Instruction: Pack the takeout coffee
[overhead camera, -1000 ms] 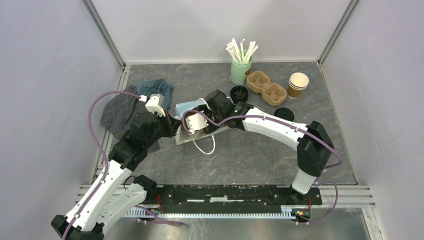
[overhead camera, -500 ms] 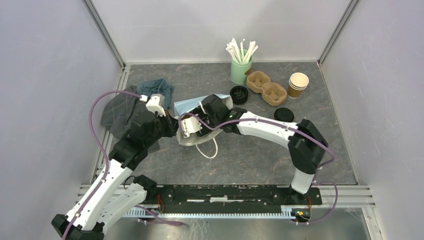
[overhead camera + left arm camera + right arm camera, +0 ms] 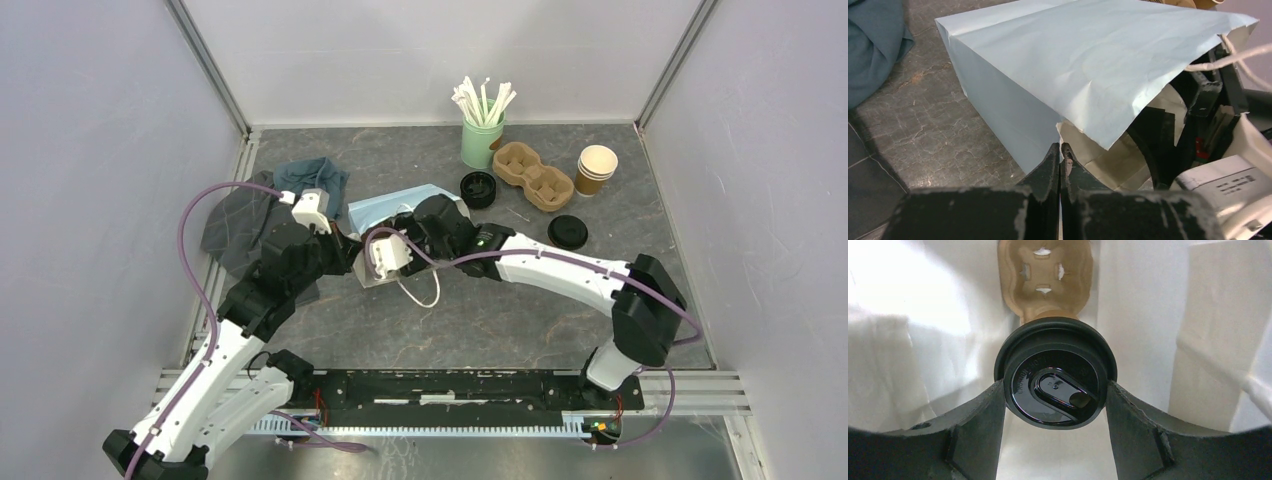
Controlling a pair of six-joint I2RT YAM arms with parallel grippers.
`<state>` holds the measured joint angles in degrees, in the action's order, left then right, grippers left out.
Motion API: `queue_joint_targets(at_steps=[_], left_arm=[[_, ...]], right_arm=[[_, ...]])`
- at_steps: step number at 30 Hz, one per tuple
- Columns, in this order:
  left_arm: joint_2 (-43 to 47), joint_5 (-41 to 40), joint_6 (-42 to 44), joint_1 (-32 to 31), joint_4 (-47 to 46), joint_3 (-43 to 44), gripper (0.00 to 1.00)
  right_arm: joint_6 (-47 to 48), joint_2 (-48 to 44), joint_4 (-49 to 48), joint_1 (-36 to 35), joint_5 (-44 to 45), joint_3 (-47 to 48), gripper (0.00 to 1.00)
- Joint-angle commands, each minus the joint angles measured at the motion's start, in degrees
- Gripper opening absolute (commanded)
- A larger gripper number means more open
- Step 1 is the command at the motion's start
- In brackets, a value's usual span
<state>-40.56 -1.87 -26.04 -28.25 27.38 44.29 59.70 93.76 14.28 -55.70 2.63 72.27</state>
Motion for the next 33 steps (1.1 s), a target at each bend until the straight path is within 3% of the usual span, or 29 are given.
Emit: queue_joint_targets(at_steps=[1,4,8,11,18,22,29,33], left_arm=[[0.6,-0.27,2.11,-0.14,-1.13,0.87,0.02],[0.0,-0.02,1.65,-0.14,-1.36,1.12,0.02],[-0.15,0.58,0.91,-0.21,-1.88,0.8,0.02],[-0.02,0.51,0.75,-0.16,-1.44,0.85,0.02],[0.49,-1.08,0.88,-0.17,-0.97,0.75,0.02],[0.88,-1.31,0.92,-0.15,-0.41,0.52,0.02],[1.0,-0.99,0.99,-0.16,-0.5,0.34,0.02],[0.84,-0.75,0.9,-0.2,-0.38,0.76,0.02]], right_arm=[[-0.07,0.73,-1.96,-0.29,0.15,-1.79,0.0],[-0.1,5.54,-6.81,-0.19,0.44,-1.36,0.0],[-0.64,12.34,-18.77,-0.73,13.87,2.1,0.0],[-1.02,10.87,-22.34,-1.26,13.65,2.22,0.0],[-1.84,-0.33,-10.65,-1.25,5.67,-2.53,0.0],[3.85,-5.22,-10.77,0.46,3.86,-7.99,0.0],[7.77,0.64,-1.31,7.14,-10.53,0.88,0.0],[11.25,5.24,2.29,7.56,-11.22,6.02,0.0]])
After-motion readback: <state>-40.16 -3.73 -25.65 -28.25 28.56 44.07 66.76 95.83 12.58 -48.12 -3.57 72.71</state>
